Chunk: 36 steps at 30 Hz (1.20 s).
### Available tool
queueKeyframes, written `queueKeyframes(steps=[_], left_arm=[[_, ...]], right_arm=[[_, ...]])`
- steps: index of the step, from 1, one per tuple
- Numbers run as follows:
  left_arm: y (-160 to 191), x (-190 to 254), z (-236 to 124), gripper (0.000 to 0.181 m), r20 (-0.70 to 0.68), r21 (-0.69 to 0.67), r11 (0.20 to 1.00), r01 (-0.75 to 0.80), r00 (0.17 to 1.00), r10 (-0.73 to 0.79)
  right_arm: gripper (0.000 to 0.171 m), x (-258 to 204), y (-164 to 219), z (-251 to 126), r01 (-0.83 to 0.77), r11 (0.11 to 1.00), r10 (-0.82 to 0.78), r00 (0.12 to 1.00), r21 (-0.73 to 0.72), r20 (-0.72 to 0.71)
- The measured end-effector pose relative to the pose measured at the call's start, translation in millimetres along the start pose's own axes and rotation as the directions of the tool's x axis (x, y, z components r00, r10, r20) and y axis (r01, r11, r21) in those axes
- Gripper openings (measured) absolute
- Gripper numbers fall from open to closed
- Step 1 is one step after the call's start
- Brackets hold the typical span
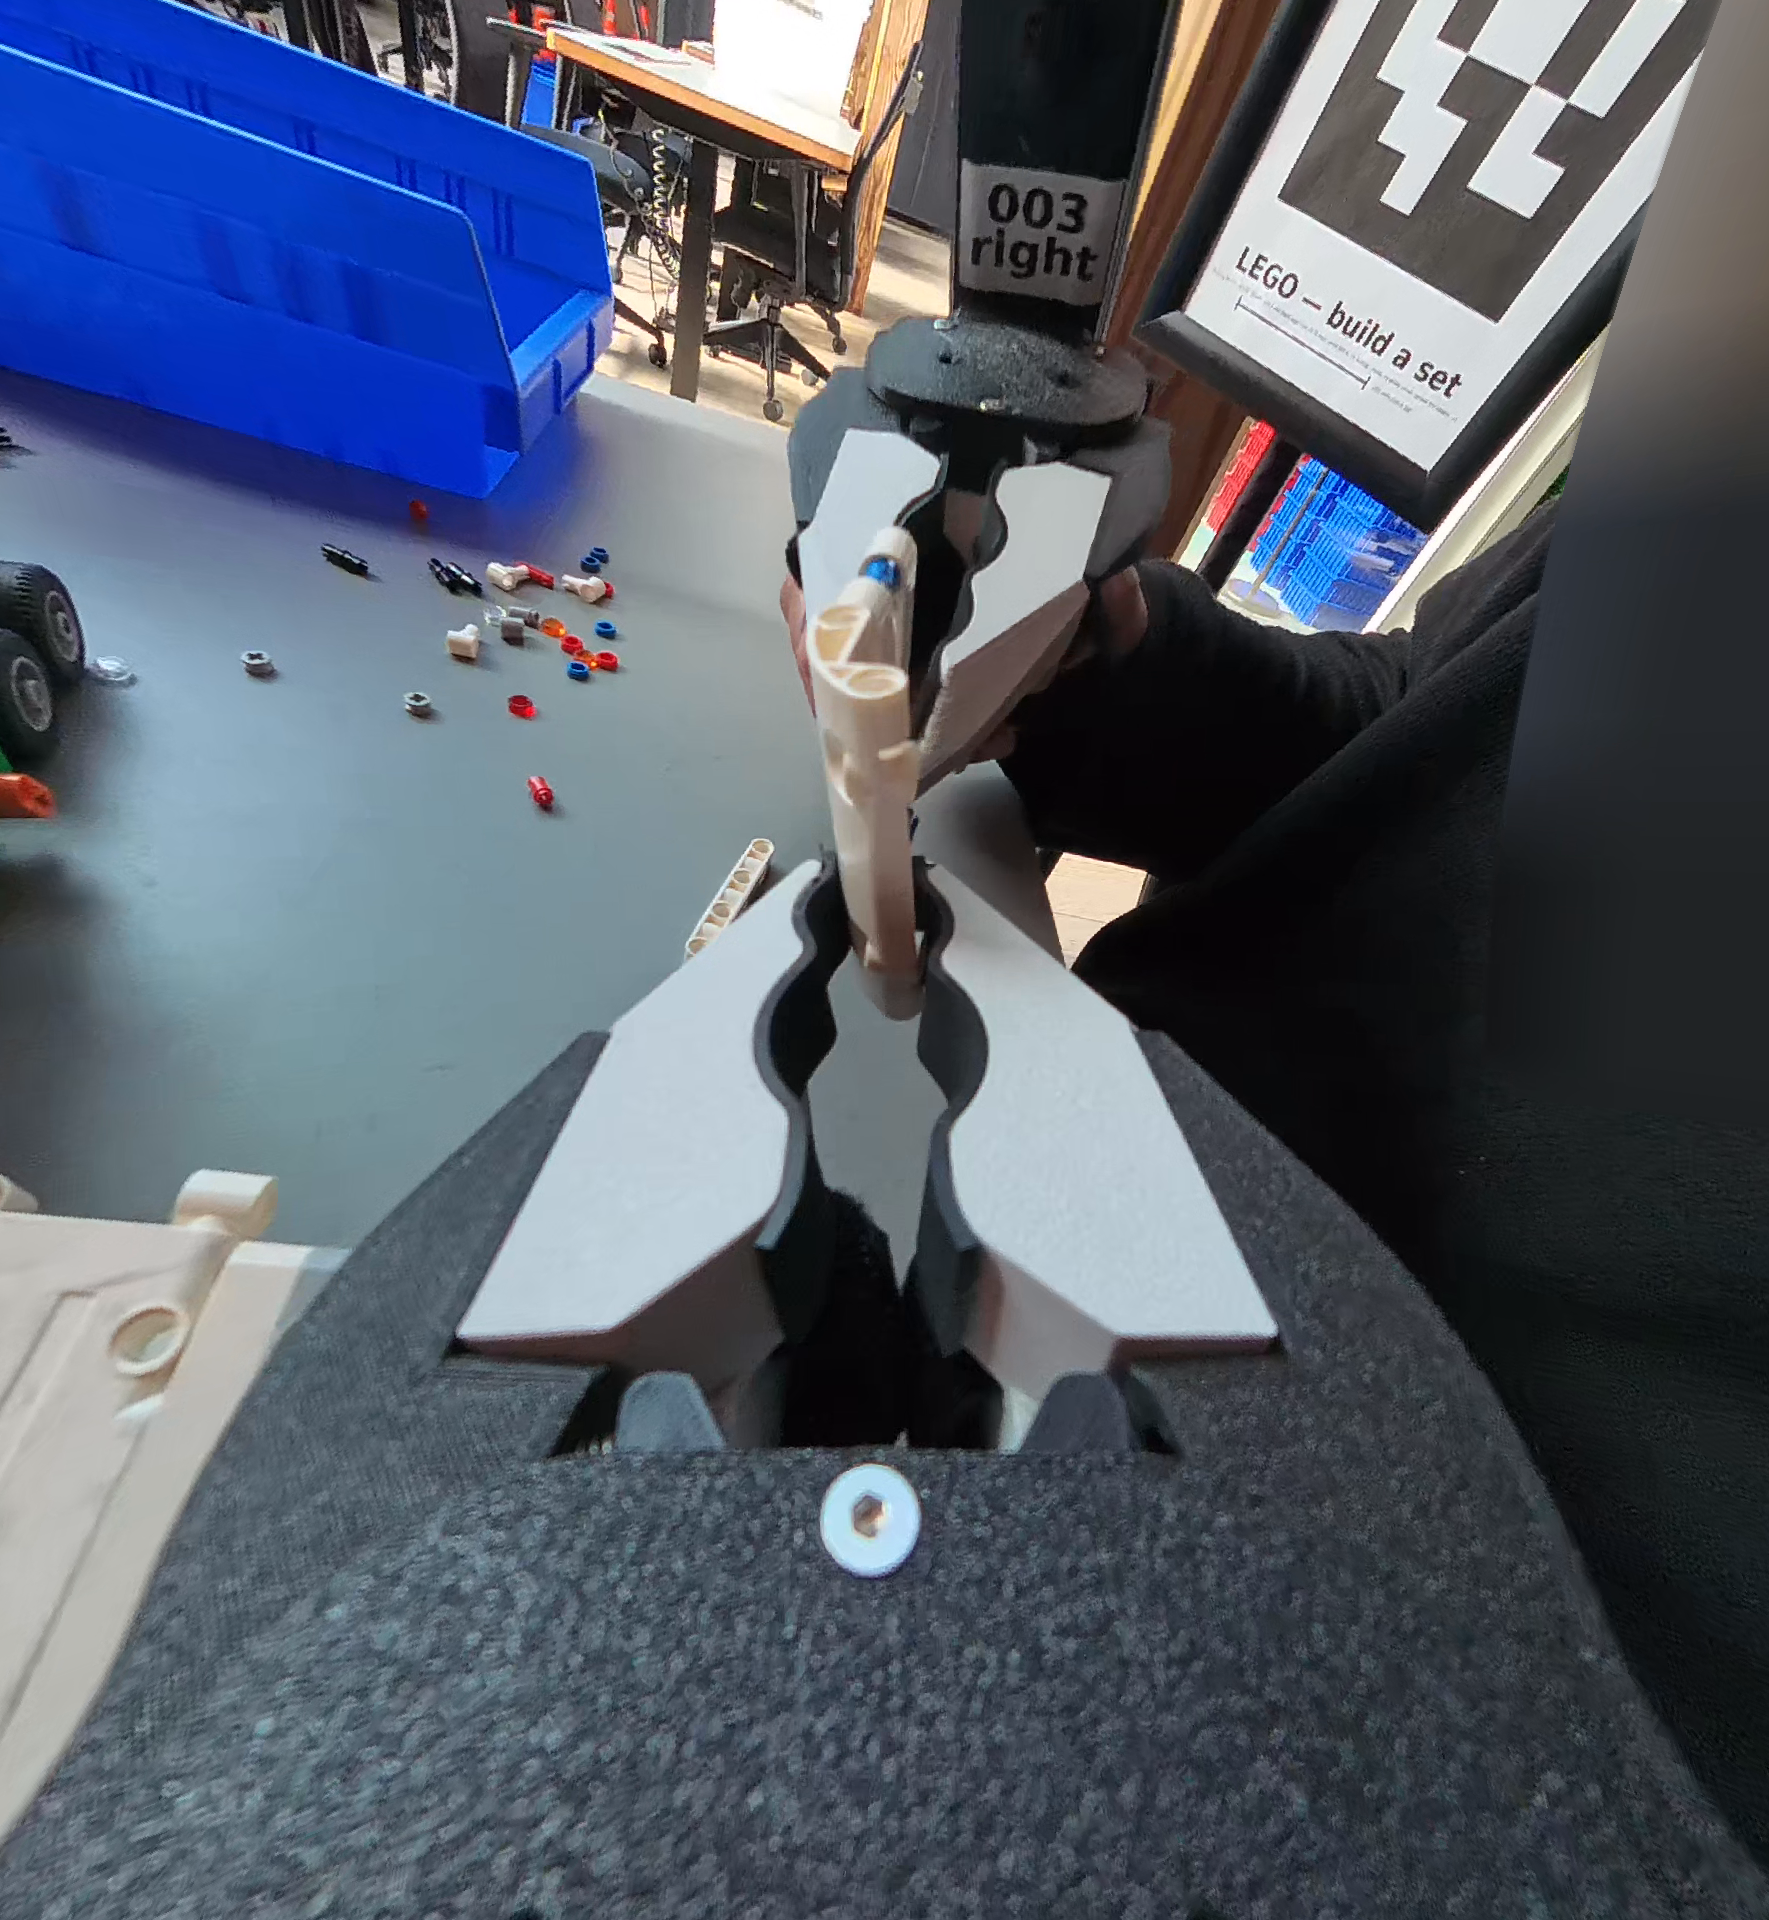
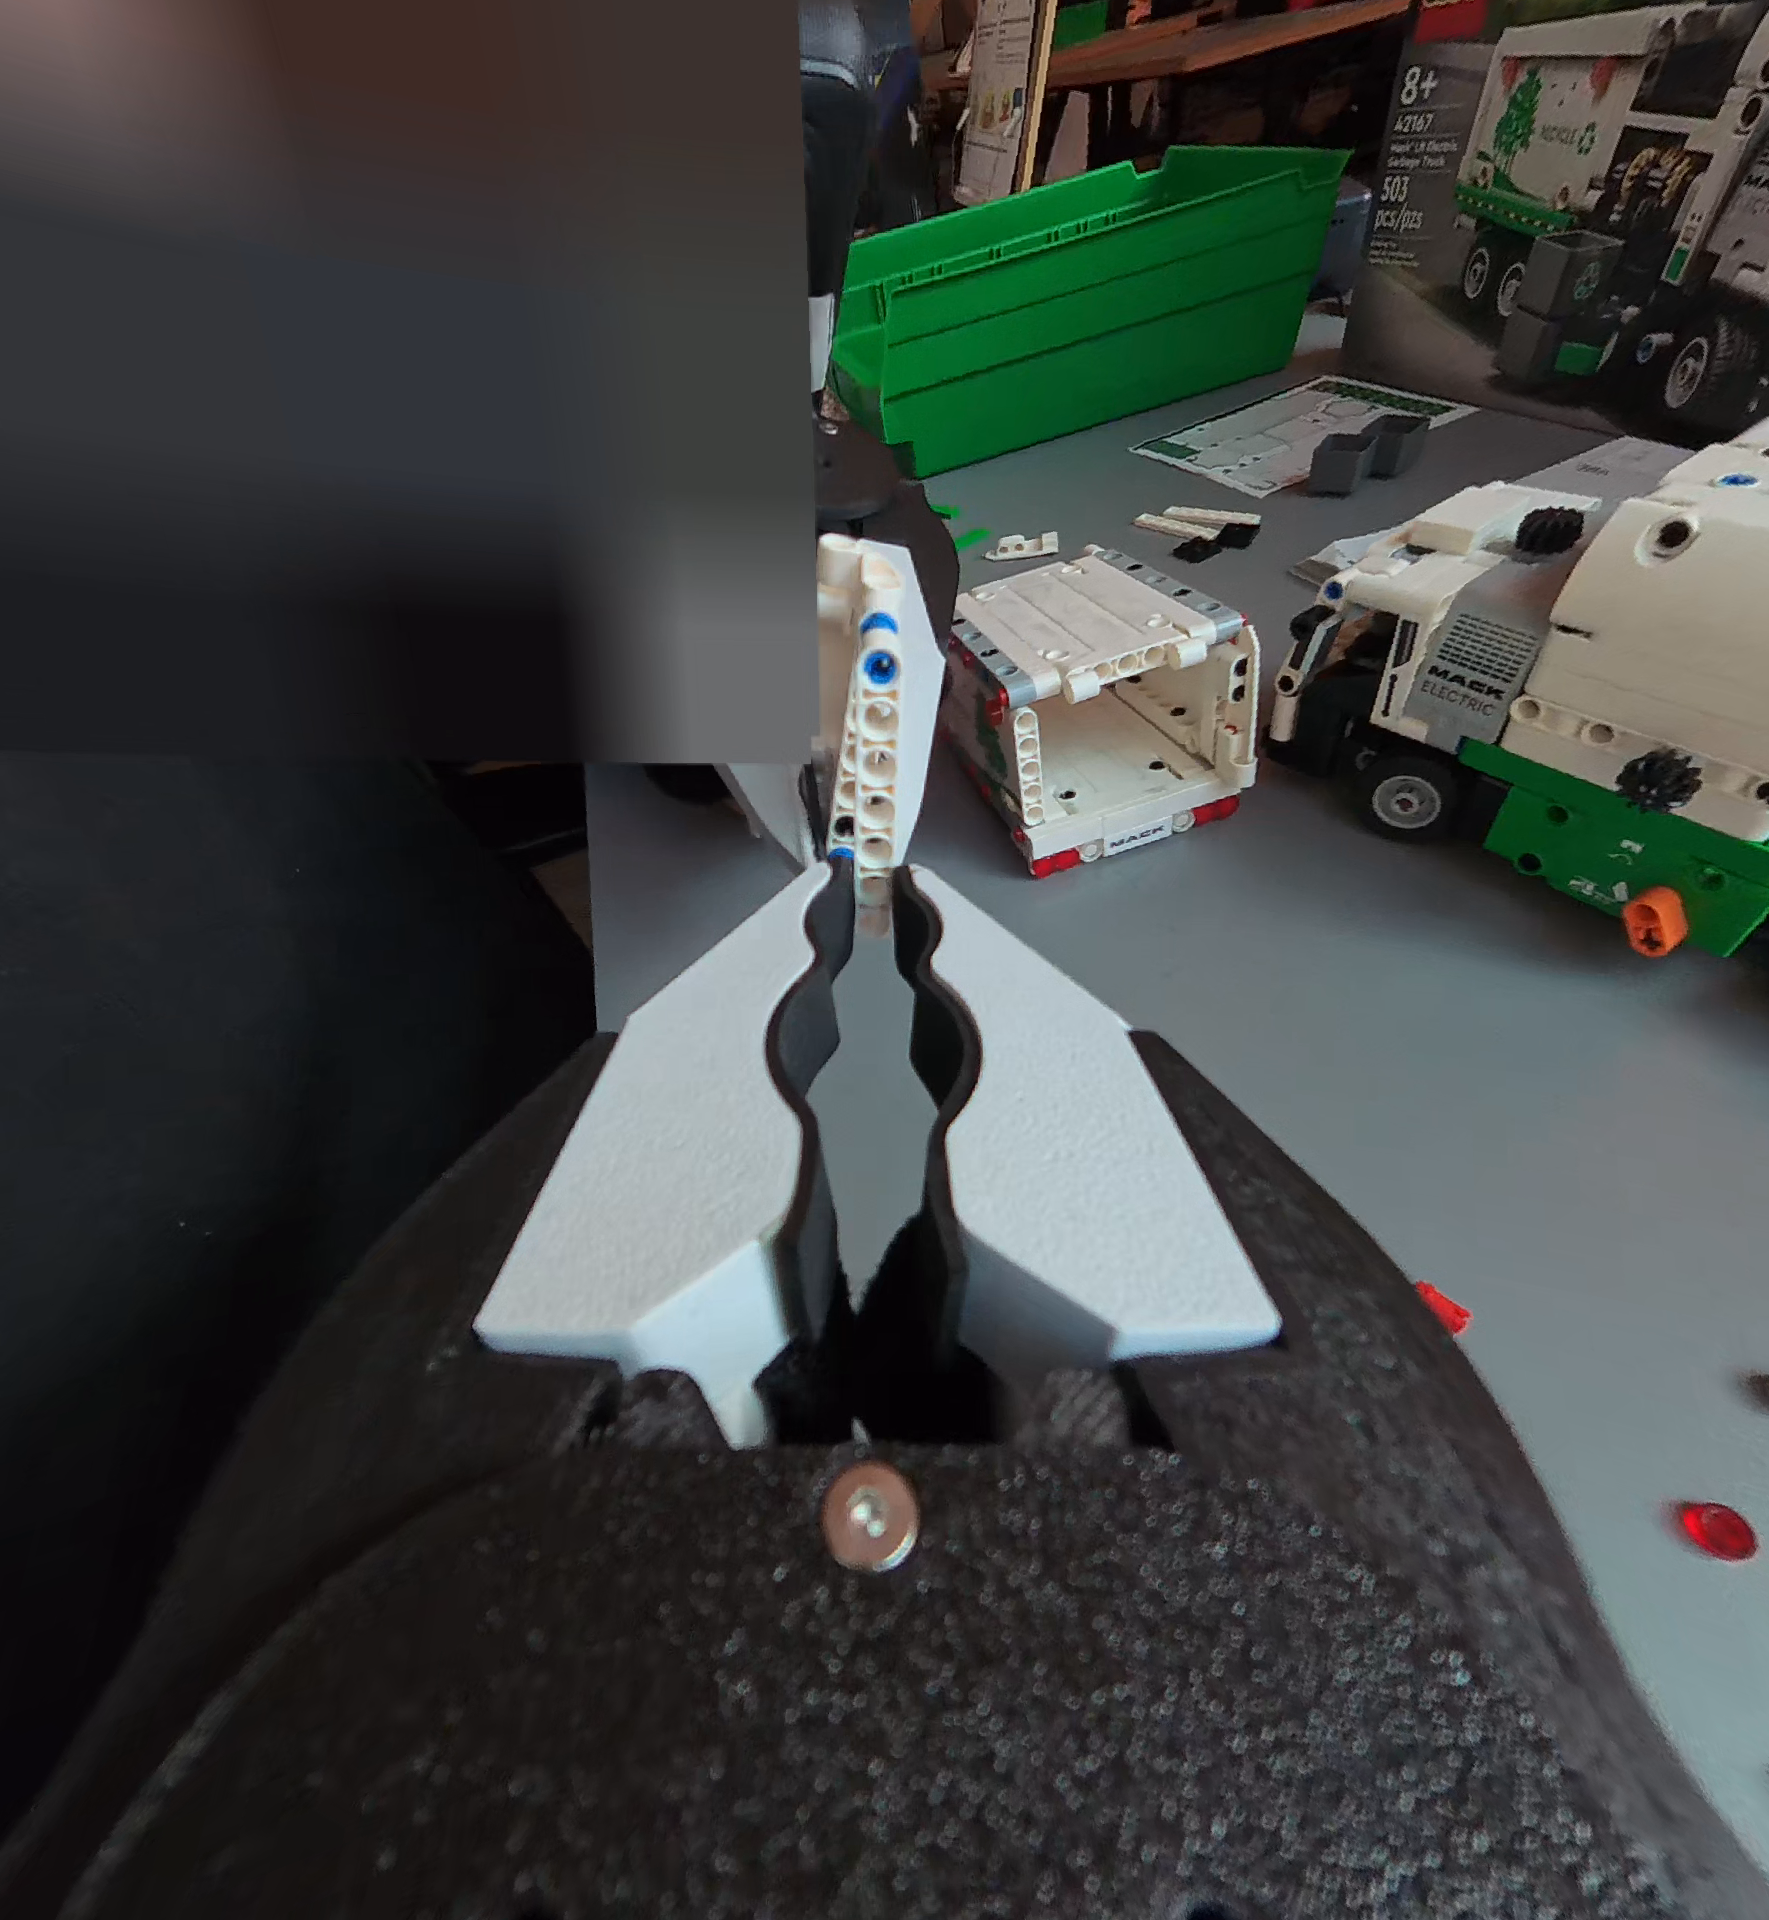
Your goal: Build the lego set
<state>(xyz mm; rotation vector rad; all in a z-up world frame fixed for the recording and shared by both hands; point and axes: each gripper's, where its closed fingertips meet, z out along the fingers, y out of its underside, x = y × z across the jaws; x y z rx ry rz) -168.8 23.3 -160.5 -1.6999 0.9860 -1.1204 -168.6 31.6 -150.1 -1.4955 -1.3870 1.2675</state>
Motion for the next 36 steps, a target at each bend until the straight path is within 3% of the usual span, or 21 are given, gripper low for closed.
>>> queueKeyframes(steps=[9, 21, 28, 36], left_arm=[[4, -4, 1, 0.007, 0.033, -0.035, 0.998, -0.056, 0.998, 0.057], [-1, -6, -2, 0.008, 0.049, 0.002, 0.999, -0.046, 0.998, 0.046], [-5, -6, -3, 0.007, 0.035, 0.029, 1.0, -0.011, 0.999, 0.01], [-9, -9, -5, 0.007, 0.059, 0.051, 0.998, -0.025, 0.998, 0.022]], right_arm=[[0.006, -3, 7, -1, -0.035, 0.998, 0.036, 0.999, -0.053, 0.027], [0.006, -2, 1, 1, -0.164, 0.986, 0.161, 0.984, 0.036, 0.08], [0.006, 0, -2, 1, -0.159, 0.985, 0.154, 0.985, 0.061, 0.074], [0.007, 1, -3, 2, -0.281, 0.956, 0.271, 0.956, 0.088, 0.114]])
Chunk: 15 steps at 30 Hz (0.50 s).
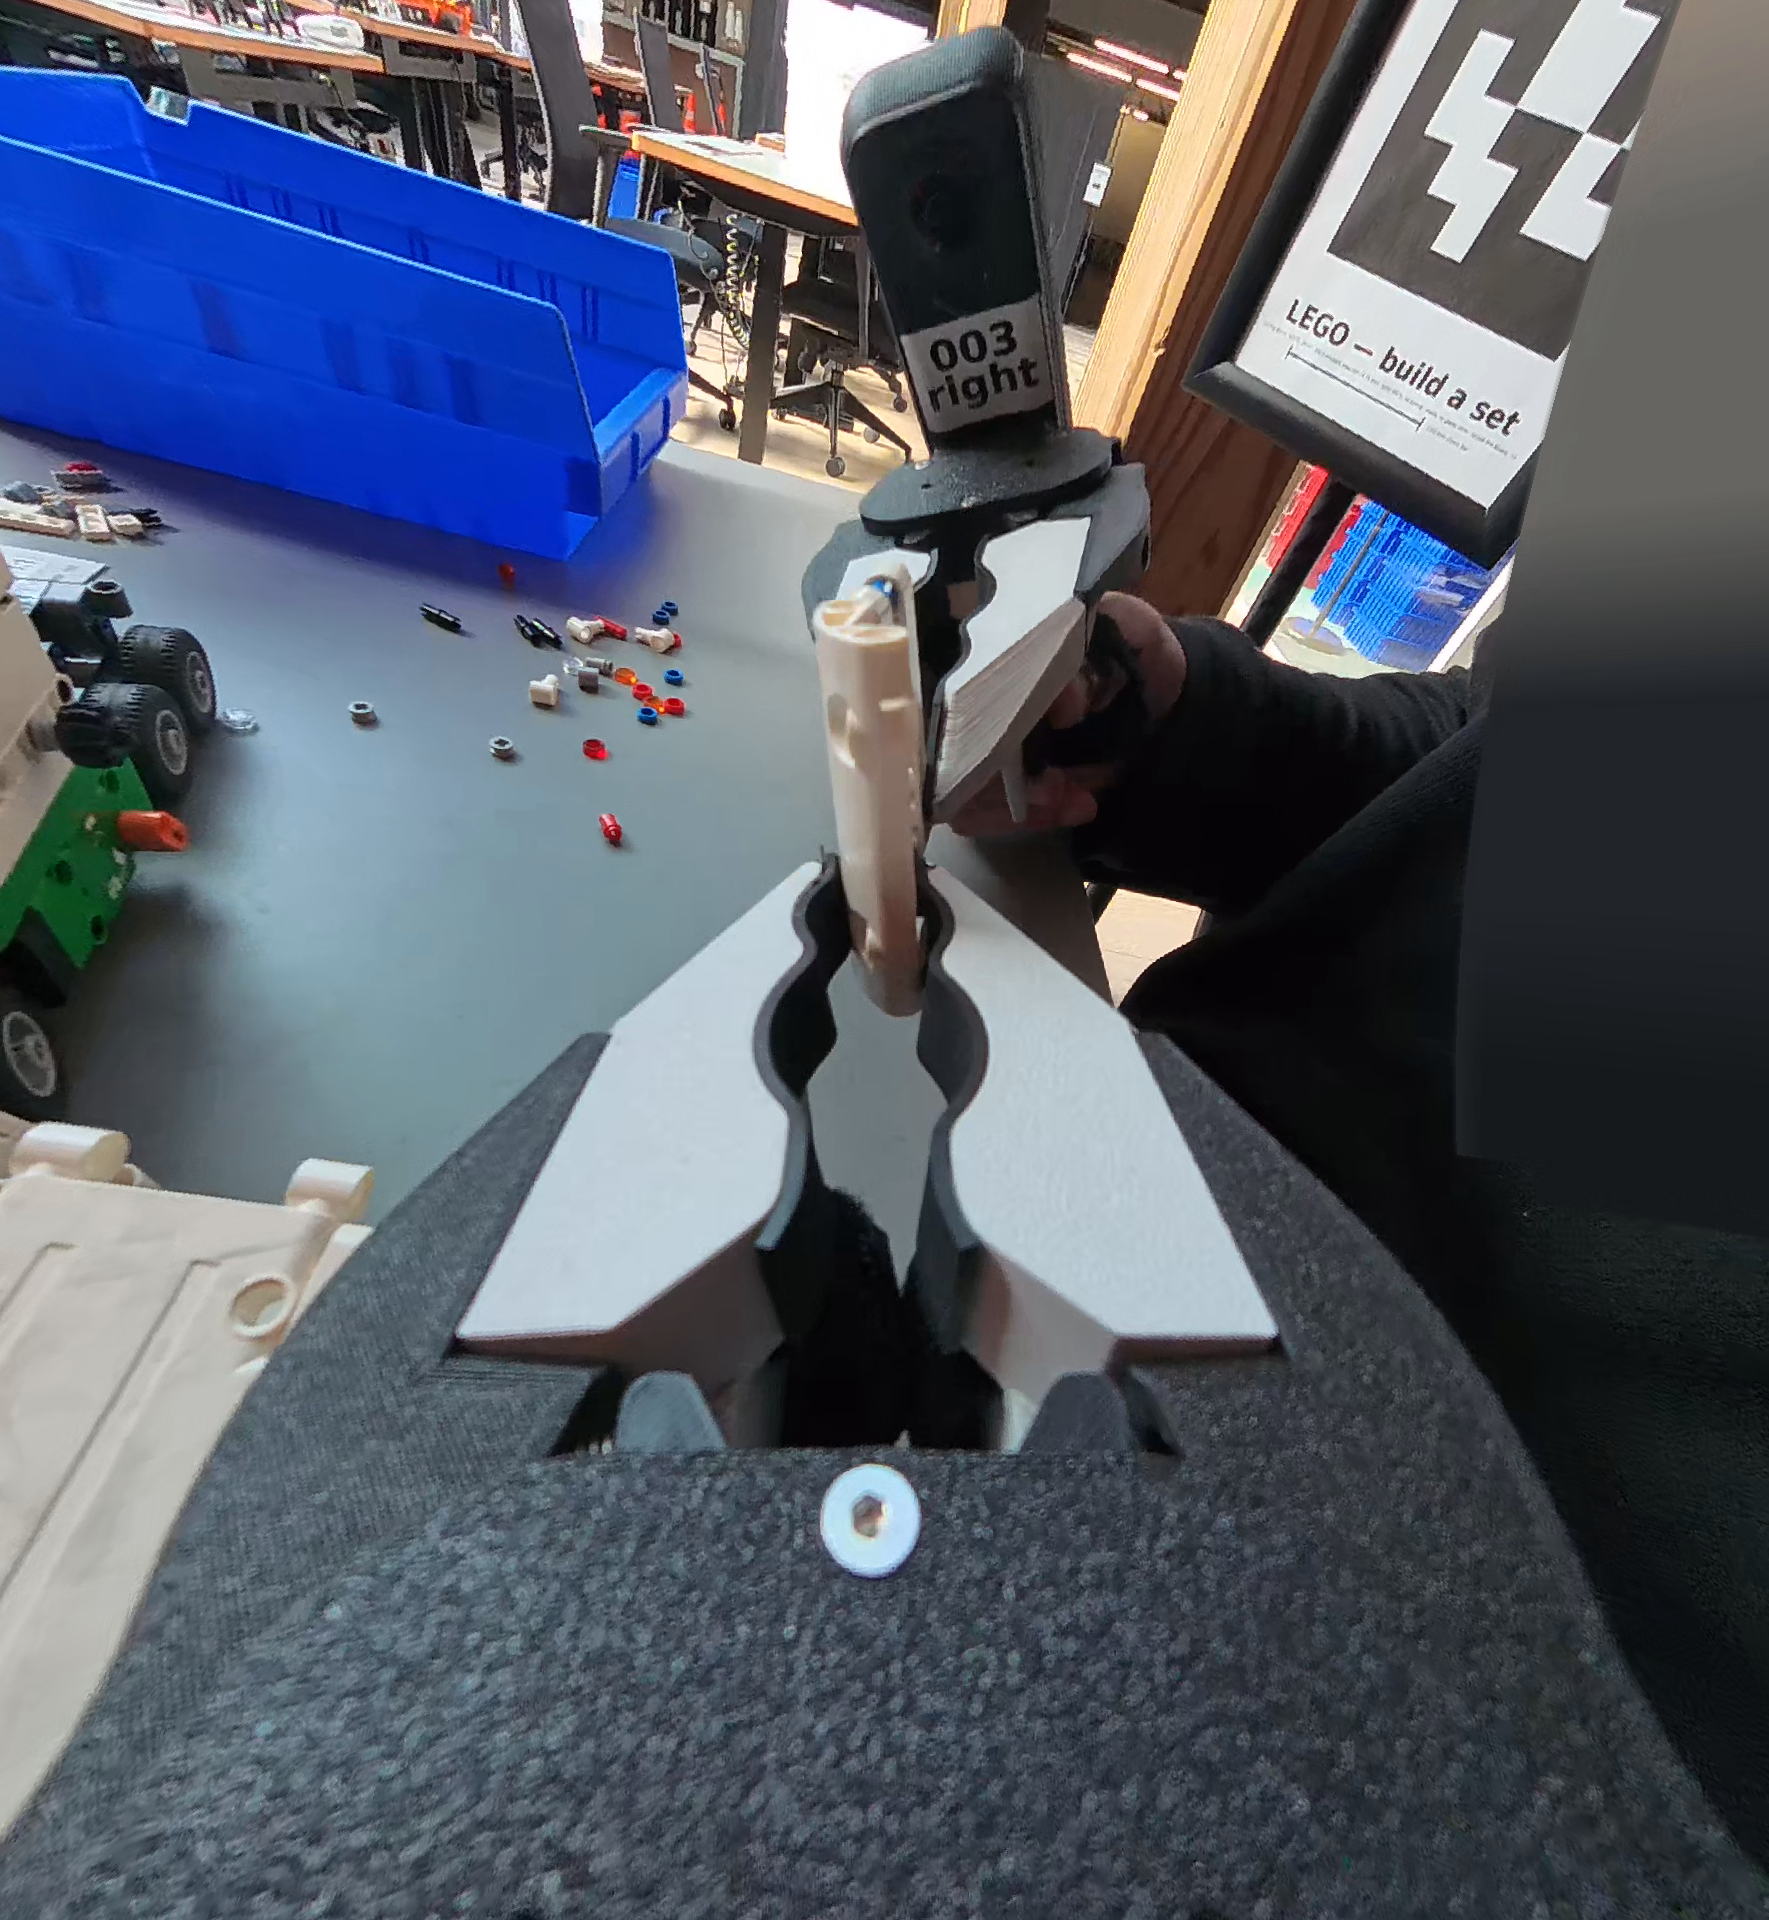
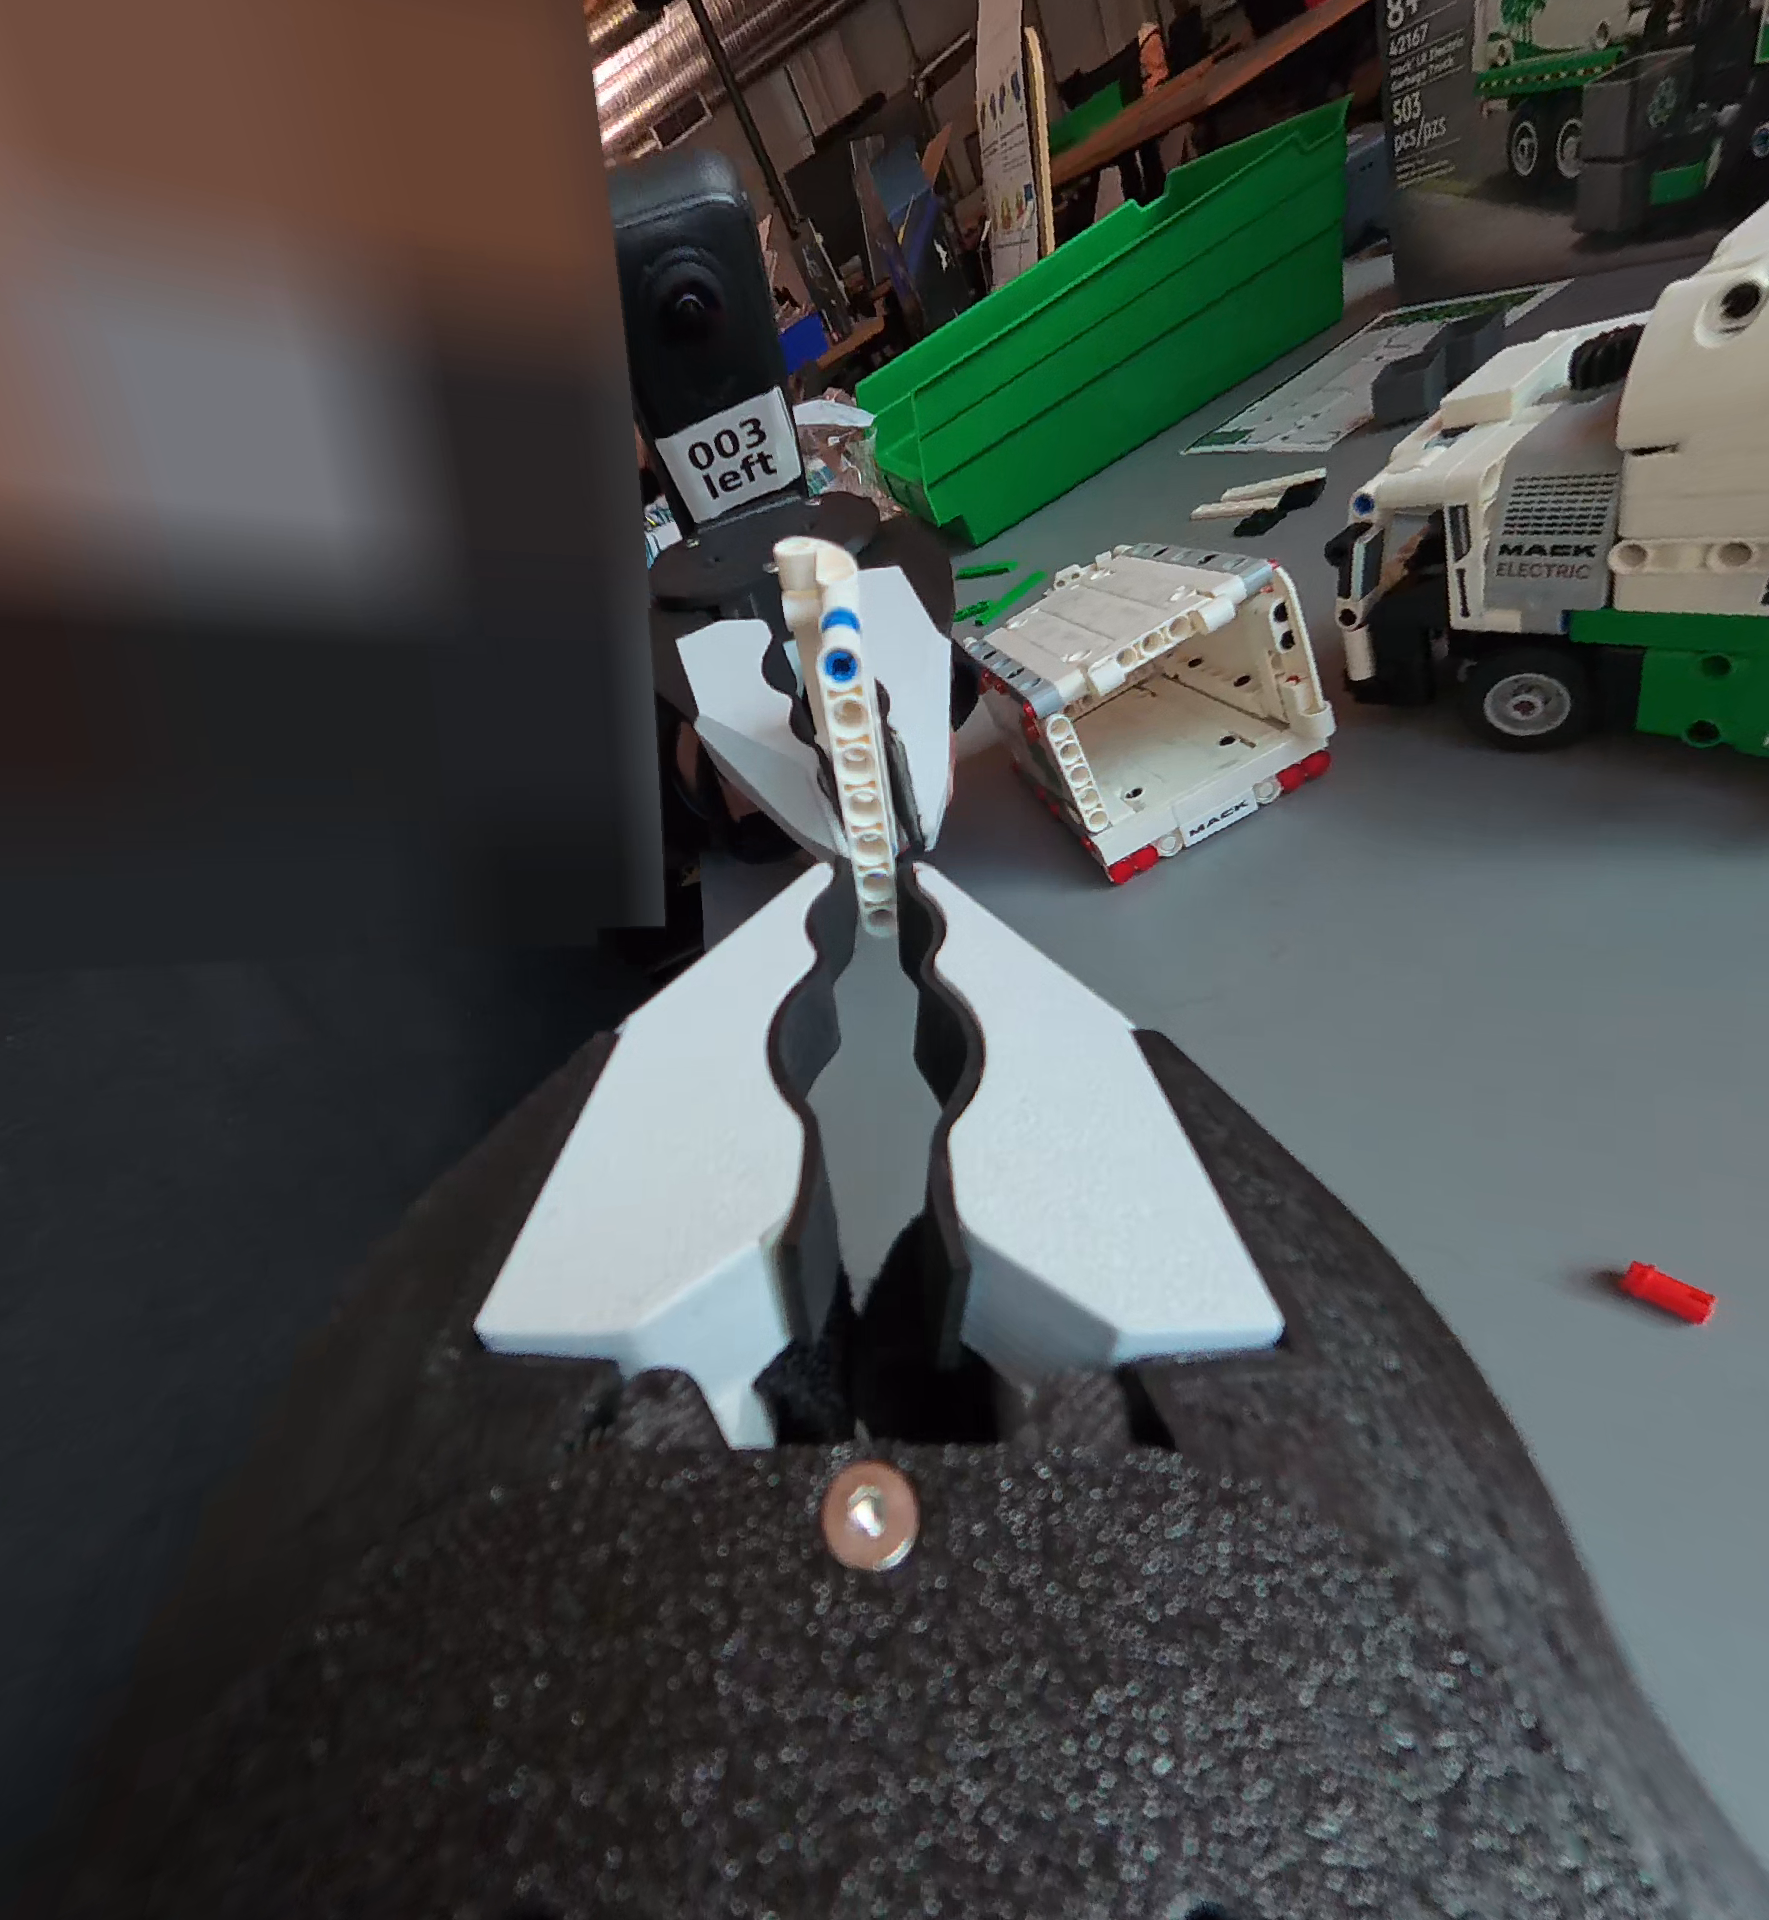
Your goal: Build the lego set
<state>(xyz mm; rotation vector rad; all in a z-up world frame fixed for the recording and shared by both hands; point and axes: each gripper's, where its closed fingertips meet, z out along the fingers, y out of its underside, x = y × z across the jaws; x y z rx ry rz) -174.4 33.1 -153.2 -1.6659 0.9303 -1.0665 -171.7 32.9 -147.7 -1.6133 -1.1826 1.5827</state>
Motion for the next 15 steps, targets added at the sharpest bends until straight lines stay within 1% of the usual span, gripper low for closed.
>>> queueKeyframes(steps=[2, 4, 7, 10, 13, 15], left_arm=[[-1, 0, 0, 0.007, -0.001, 0.003, 1.0, -0.003, 1.0, 0.003], [1, 0, 0, 0.007, -0.002, -0.005, 1.0, -0.014, 1.0, 0.014], [-5, -4, -5, 0.008, 0.002, 0.026, 1.0, 0.003, 1.0, -0.003], [-3, -6, -7, 0.008, 0.002, 0.018, 1.0, 0.012, 1.0, -0.012], [-7, -4, -9, 0.008, -0.016, 0.034, 0.999, 0.031, 0.999, -0.031], [-6, -2, -8, 0.008, -0.027, 0.034, 0.999, 0.034, 0.999, -0.033]], right_arm=[[0.007, 0, -1, 0, -0.019, 1.0, 0.018, 1.0, 0.02, 0.013], [0.007, 0, 1, 0, -0.01, 1.0, 0.01, 1.0, 0.01, 0.017], [0.006, 5, 10, -1, 0.077, 0.994, -0.08, 0.996, -0.077, -0.036], [0.002, 2, -1, -3, 0.166, 0.986, -0.168, 0.983, -0.033, -0.067], [0.015, 1, -1, -2, 0.175, 0.983, -0.178, 0.982, -0.056, -0.055], [0.015, 0, -1, 0, 0.174, 0.983, -0.177, 0.983, -0.055, -0.051]])
